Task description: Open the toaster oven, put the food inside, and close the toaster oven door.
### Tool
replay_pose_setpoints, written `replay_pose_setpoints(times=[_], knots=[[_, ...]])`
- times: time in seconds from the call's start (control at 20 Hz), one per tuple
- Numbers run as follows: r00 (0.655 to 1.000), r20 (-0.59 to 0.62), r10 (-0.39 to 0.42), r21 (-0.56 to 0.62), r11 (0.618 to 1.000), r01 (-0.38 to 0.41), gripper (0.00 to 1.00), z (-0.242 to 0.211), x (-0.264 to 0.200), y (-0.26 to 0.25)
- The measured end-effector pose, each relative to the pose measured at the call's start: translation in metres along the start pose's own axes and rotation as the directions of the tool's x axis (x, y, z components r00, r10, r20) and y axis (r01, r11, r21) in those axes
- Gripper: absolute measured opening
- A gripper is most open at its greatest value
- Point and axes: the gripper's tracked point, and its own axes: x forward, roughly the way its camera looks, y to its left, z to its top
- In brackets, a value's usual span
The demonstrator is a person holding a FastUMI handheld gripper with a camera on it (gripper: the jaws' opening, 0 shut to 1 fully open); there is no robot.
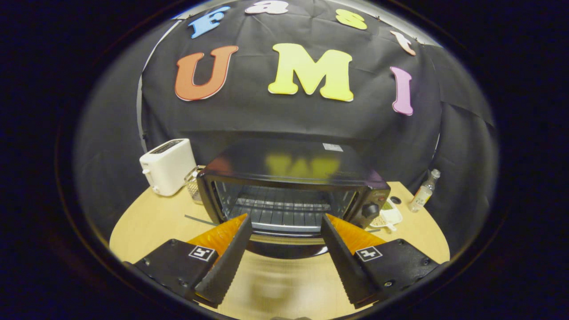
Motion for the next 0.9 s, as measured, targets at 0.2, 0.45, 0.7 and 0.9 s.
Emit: replay_pose_setpoints(times=[0.2, 0.45, 0.7, 0.9], knots=[[0.998, -0.066, 0.01, -0.003, 1.0, -0.01, 0.99, -0.044, -0.013, 0.002], [0.989, -0.149, 0.011, -0.003, 1.0, -0.012, 0.99, -0.09, -0.016, 0.002], [0.964, -0.264, 0.011, 0.021, 1.0, -0.005, 1.0, -0.139, -0.004, 0.004], [0.957, -0.288, 0.012, 0.03, 1.0, -0.004, 1.0, -0.15, 0.003, 0.006]])
